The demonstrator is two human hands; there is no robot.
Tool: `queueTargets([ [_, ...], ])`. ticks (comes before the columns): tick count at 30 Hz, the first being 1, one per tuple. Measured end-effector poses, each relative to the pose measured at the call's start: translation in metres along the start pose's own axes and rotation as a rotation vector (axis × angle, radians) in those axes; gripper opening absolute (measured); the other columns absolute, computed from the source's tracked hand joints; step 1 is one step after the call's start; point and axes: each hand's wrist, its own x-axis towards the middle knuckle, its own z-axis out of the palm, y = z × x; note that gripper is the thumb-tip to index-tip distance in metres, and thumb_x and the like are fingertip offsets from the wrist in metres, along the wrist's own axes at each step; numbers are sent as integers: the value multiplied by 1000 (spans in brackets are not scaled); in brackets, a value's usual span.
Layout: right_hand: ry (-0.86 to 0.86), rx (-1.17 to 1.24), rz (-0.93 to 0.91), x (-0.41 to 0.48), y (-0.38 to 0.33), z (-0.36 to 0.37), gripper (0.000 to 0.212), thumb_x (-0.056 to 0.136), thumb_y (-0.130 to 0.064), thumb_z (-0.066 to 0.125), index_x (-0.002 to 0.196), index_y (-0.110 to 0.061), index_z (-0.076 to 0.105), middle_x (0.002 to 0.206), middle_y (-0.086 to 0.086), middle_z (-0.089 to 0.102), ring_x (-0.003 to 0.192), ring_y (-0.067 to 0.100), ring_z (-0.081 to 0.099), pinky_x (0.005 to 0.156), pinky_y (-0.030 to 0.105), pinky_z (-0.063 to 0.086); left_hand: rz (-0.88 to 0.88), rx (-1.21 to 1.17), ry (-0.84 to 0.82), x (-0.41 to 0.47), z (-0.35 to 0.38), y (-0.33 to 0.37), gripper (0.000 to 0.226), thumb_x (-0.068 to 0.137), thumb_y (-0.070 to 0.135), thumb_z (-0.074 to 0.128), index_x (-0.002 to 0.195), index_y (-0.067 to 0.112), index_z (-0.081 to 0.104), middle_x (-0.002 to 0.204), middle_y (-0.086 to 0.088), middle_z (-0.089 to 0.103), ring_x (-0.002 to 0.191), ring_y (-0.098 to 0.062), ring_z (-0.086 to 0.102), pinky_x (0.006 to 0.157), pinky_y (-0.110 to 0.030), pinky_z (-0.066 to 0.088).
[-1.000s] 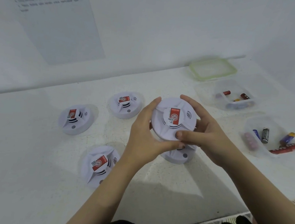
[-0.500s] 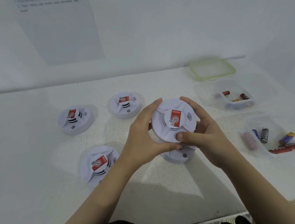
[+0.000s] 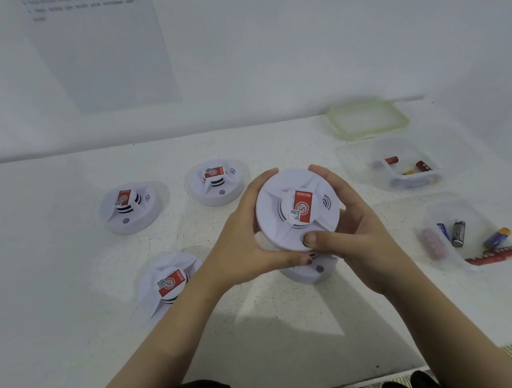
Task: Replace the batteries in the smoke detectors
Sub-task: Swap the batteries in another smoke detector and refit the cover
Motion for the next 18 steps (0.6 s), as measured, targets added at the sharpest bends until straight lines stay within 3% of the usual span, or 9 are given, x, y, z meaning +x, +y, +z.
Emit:
queueTargets([
  [5, -2, -4, -4, -2, 0, 2, 75, 69, 5, 67, 129, -35, 49, 122, 7, 63, 111, 28, 61, 80, 37, 53, -11, -22, -21, 0, 1, 1, 114, 55, 13, 92, 145, 35, 24, 139, 21, 47, 127, 3, 49, 94, -15, 47],
  [8, -7, -20, -8, -3, -1, 3, 76, 70, 5, 68, 133, -32, 46, 123, 8, 61, 112, 28, 60, 83, 39, 54, 5, -27, -21, 1, 0, 0, 110, 57, 9, 92, 143, 33, 27, 134, 24, 50, 126, 3, 50, 91, -13, 47],
  [13, -15, -26, -3, -3, -2, 3, 77, 70, 6, 68, 134, -31, 45, 124, 8, 61, 114, 28, 59, 87, 42, 54, 26, -13, -14, 2, 0, -4, 105, 59, 23, 91, 144, 26, 30, 132, 27, 51, 127, 1, 50, 91, -11, 46],
  [18, -40, -21, 28, -2, -3, 4, 79, 72, 6, 67, 135, -32, 42, 125, 8, 61, 114, 28, 59, 88, 43, 53, 40, 0, -7, 3, -2, -4, 97, 61, 17, 91, 140, 27, 35, 130, 25, 53, 125, 1, 50, 91, -10, 45],
])
